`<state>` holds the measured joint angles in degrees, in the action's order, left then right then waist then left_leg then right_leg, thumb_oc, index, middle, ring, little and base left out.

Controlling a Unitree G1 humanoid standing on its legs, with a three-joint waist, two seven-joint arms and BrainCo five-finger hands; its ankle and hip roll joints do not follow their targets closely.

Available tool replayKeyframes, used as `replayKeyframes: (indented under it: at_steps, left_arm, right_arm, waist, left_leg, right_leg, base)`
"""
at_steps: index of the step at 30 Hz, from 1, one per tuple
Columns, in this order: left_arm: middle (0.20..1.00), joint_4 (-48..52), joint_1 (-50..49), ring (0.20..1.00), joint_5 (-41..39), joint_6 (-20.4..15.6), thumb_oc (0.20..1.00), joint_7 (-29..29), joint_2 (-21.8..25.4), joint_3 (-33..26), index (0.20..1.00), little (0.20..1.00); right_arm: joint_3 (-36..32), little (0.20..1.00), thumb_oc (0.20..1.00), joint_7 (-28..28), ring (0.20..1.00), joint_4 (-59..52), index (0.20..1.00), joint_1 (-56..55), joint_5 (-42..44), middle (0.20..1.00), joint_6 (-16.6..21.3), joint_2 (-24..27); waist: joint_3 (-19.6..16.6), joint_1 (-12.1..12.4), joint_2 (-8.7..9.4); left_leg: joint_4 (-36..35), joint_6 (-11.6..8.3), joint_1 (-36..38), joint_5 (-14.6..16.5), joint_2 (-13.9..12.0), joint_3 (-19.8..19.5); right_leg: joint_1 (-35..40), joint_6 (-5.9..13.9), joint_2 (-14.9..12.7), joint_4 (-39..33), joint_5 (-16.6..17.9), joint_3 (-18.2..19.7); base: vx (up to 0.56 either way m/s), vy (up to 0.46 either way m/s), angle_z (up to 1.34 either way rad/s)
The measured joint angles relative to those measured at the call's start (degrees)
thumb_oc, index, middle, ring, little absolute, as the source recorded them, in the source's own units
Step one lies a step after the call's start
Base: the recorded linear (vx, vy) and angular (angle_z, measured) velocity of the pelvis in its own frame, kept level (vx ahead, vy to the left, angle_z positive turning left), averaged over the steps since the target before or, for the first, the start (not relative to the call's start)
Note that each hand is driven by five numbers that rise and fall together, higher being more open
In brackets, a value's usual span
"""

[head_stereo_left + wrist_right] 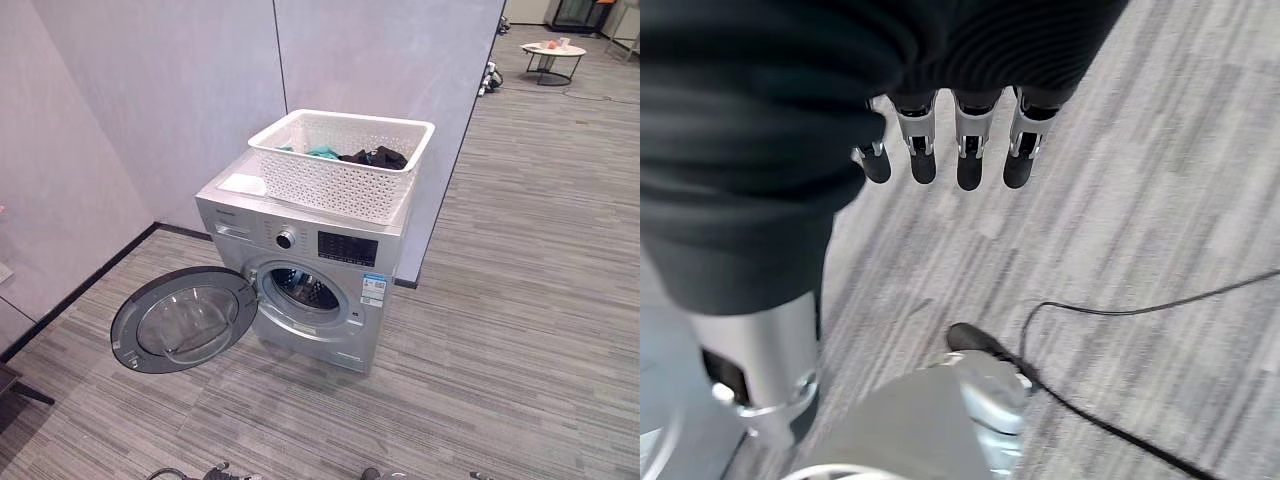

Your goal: Grab the laundry basket,head to the washer,open it,put in the laundry and shut it.

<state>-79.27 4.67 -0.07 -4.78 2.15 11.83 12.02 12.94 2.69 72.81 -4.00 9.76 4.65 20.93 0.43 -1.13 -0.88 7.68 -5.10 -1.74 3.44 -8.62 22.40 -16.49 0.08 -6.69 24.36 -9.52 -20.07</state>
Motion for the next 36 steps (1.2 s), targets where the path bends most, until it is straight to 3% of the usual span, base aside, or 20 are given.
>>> replayKeyframes:
  at_steps: [2,4,5,7,8,9,10,11,12,15,19,20,21,22,24,25,26,28,31,36]
  left_arm:
    - [1.000,0.68,2.13,1.000,0.00,0.04,1.000,0.04,1.29,0.11,1.000,1.000]
    - [1.000,1.74,3.63,1.000,0.01,0.04,1.000,0.11,1.87,0.35,1.000,1.000]
    - [1.000,1.74,3.78,1.000,-0.02,0.04,1.000,0.11,1.83,0.27,1.000,1.000]
    - [1.000,1.63,4.20,1.000,-0.03,-0.03,1.000,0.24,1.87,0.62,1.000,1.000]
    - [1.000,1.64,3.81,1.000,-0.02,0.04,1.000,0.34,1.52,0.61,1.000,1.000]
    - [1.000,1.69,3.71,1.000,-0.02,-0.06,1.000,0.60,0.77,0.62,1.000,1.000]
    - [1.000,1.87,3.80,1.000,-0.02,0.08,1.000,0.51,1.79,0.64,1.000,1.000]
    - [1.000,1.78,3.54,1.000,-0.07,0.19,1.000,1.00,1.84,0.53,1.000,1.000]
    - [1.000,1.45,2.98,1.000,-0.06,0.23,1.000,0.91,1.69,0.51,1.000,1.000]
    - [1.000,0.63,2.01,1.000,-0.07,0.30,1.000,0.98,2.03,0.23,1.000,1.000]
    - [1.000,-0.54,2.17,1.000,0.08,0.11,1.000,0.79,2.42,0.28,1.000,1.000]
    - [1.000,-0.62,1.82,1.000,0.30,0.19,1.000,0.40,3.28,0.29,1.000,1.000]
    - [1.000,-0.32,1.87,1.000,0.54,0.17,1.000,0.32,3.64,0.57,1.000,1.000]
    - [1.000,-0.02,1.97,1.000,0.55,0.07,1.000,0.32,3.68,0.57,1.000,1.000]
    - [1.000,0.05,2.27,1.000,0.66,0.03,1.000,0.23,4.37,0.44,1.000,1.000]
    - [1.000,0.30,2.51,1.000,0.67,0.07,1.000,0.27,4.83,0.43,1.000,1.000]
    - [1.000,0.71,2.39,1.000,0.72,0.02,1.000,0.22,5.67,0.41,1.000,1.000]
    - [1.000,1.21,2.65,1.000,1.18,0.03,1.000,0.21,7.74,0.06,1.000,1.000]
    - [1.000,1.64,2.56,1.000,1.26,0.04,1.000,0.23,8.80,-0.06,1.000,1.000]
    - [1.000,1.42,0.13,1.000,2.93,0.09,1.000,0.05,9.13,-0.08,1.000,1.000]
  right_arm:
    - [-0.06,1.000,1.000,-0.08,1.000,0.67,1.000,0.19,-0.20,1.000,-0.10,0.10]
    - [-0.05,1.000,1.000,-0.14,1.000,1.60,1.000,0.93,-1.31,1.000,-0.26,0.41]
    - [-0.03,1.000,1.000,-0.14,1.000,2.13,1.000,0.88,-1.73,1.000,-0.61,0.61]
    - [-0.19,1.000,1.000,-0.22,1.000,3.54,1.000,0.82,-2.78,1.000,-0.82,1.00]
    - [-0.26,1.000,1.000,-0.35,1.000,4.62,1.000,1.67,-2.79,1.000,-0.83,1.32]
    - [-0.96,1.000,1.000,-0.21,1.000,4.35,1.000,2.23,-2.79,1.000,-0.78,2.66]
    - [-2.16,1.000,1.000,-0.30,1.000,3.09,1.000,2.04,-2.77,1.000,-0.75,2.41]
    - [-2.50,1.000,1.000,-0.39,1.000,2.83,1.000,2.31,-2.77,1.000,-0.89,2.71]
    - [-2.27,1.000,1.000,-0.76,1.000,2.77,1.000,3.35,-2.76,1.000,-0.78,3.09]
    - [-1.54,1.000,1.000,-0.71,1.000,1.78,1.000,4.74,-2.78,1.000,-0.64,3.21]
    - [-1.51,1.000,1.000,-0.19,1.000,1.49,1.000,3.65,-2.88,1.000,-1.02,3.13]
    - [-1.46,1.000,1.000,-0.03,1.000,0.70,1.000,3.52,-3.96,1.000,-1.02,2.82]
    - [-1.35,1.000,1.000,0.00,1.000,-0.26,1.000,2.74,-4.41,1.000,-0.98,2.79]
    - [-1.04,1.000,1.000,-0.03,1.000,-0.77,1.000,2.52,-5.14,1.000,-0.97,2.90]
    - [0.20,1.000,1.000,0.04,1.000,-2.43,1.000,2.59,-6.71,1.000,-0.99,1.98]
    - [1.13,1.000,1.000,0.18,1.000,-3.23,1.000,2.46,-7.16,1.000,-1.00,1.35]
    - [2.53,1.000,1.000,0.39,1.000,-4.26,1.000,2.49,-7.78,1.000,-0.96,0.64]
    - [5.27,1.000,1.000,1.34,1.000,-7.25,1.000,1.92,-9.17,1.000,-0.85,-0.23]
    - [5.04,1.000,1.000,1.33,1.000,-8.43,1.000,2.02,-10.58,1.000,-0.77,-0.23]
    - [4.56,1.000,1.000,1.38,1.000,-9.59,1.000,0.94,-10.62,1.000,-0.84,-0.20]
  waist:
    - [2.44,-0.35,1.15]
    - [4.57,-0.48,1.46]
    - [4.91,-0.52,1.73]
    - [5.13,-1.08,2.46]
    - [4.44,-0.86,0.70]
    - [4.23,-0.40,-3.23]
    - [3.78,-0.85,-1.41]
    - [4.06,-0.47,-2.39]
    - [4.02,-0.39,-3.11]
    - [3.95,-0.38,-2.63]
    - [3.92,-1.07,-0.58]
    - [3.67,-0.12,1.17]
    - [2.97,0.26,1.74]
    - [2.51,0.54,1.06]
    - [1.90,0.58,2.29]
    - [1.89,0.87,3.25]
    - [2.05,1.59,4.24]
    - [2.18,2.11,5.59]
    - [2.14,3.06,6.39]
    - [2.12,3.43,7.84]
  left_leg:
    - [6.93,-1.02,-4.25,0.11,-1.01,-1.49]
    - [10.29,-2.80,-7.42,-3.31,-2.94,-1.27]
    - [7.21,-3.21,-7.07,-3.68,-2.91,-0.16]
    - [-6.28,-3.88,-5.33,-6.62,-0.88,-1.82]
    - [-10.44,-4.76,-5.72,-8.86,-2.46,-1.59]
    - [-12.27,-6.75,-7.55,-10.17,-8.30,-3.62]
    - [-12.83,-7.65,-8.34,-11.40,-8.06,-2.35]
    - [-12.59,-7.26,-8.39,-11.81,-10.33,-2.95]
    - [-11.51,-6.98,-8.39,-11.67,-11.15,-3.15]
    - [-6.56,-6.96,-5.97,-11.58,-8.62,-4.71]
    - [0.49,-4.40,-5.35,-10.05,-7.04,-3.38]
    - [2.84,-2.73,-5.36,-8.68,-6.48,-1.73]
    - [2.20,-1.90,-5.44,-8.42,-5.74,-1.44]
    - [2.07,-1.45,-5.13,-8.54,-5.35,-1.12]
    - [1.39,0.99,-4.36,-3.17,-2.79,-0.01]
    - [1.44,1.77,-4.15,-2.69,-1.80,1.27]
    - [1.96,3.05,-3.90,-1.77,-0.49,2.55]
    - [4.18,4.98,-4.27,0.69,1.08,2.80]
    - [5.13,5.66,-4.31,2.58,2.51,2.95]
    - [5.74,5.61,-5.90,4.56,4.33,3.29]
  right_leg:
    - [-1.07,-1.72,-0.54,0.68,-1.05,0.44]
    - [1.02,-1.25,0.06,-3.72,-0.36,-0.67]
    - [3.02,-0.29,0.57,-7.43,0.56,-1.21]
    - [8.74,1.48,2.12,-17.58,2.91,-1.09]
    - [10.88,5.06,3.67,-20.89,0.99,-1.68]
    - [6.94,-0.92,5.05,-9.08,-0.45,-1.60]
    - [7.16,1.61,1.40,-8.42,-1.36,-0.03]
    - [6.79,-1.36,2.54,-7.66,-0.28,0.57]
    - [7.78,0.84,3.49,-9.69,0.48,1.46]
    - [11.17,1.76,3.95,-15.05,3.00,4.07]
    - [12.21,1.07,3.56,-14.84,2.82,6.09]
    - [12.67,1.70,2.04,-14.89,3.12,7.34]
    - [11.77,1.62,1.03,-13.67,3.14,8.10]
    - [11.24,2.53,0.29,-12.01,2.80,8.37]
    - [8.79,4.90,-2.92,-8.22,1.23,9.16]
    - [8.25,4.84,-4.72,-6.57,1.09,8.44]
    - [7.90,5.32,-6.67,-6.51,2.08,7.79]
    - [10.11,8.17,-8.79,-9.32,4.93,6.25]
    - [11.82,9.74,-10.09,-12.09,6.95,5.27]
    - [12.63,10.62,-11.92,-15.00,8.21,3.85]
  base:
    - [0.00,-0.036,0.36]
    - [0.07,0.070,0.36]
    - [0.04,0.121,0.51]
    - [0.11,0.185,0.46]
    - [0.17,0.216,0.04]
    - [0.13,0.220,0.14]
    - [0.24,0.319,-0.08]
    - [0.18,0.246,-0.16]
    - [0.16,0.240,-0.61]
    - [0.15,0.250,-0.57]
    - [0.18,0.342,-0.24]
    - [0.12,0.330,-0.58]
    - [0.05,0.327,-0.50]
    - [0.01,0.158,-0.29]
    - [0.01,0.175,-0.12]
    - [0.01,0.146,-0.20]
    - [0.02,0.147,-0.24]
    - [0.05,0.163,-0.01]
    - [0.04,0.106,0.03]
    - [0.07,0.168,0.11]
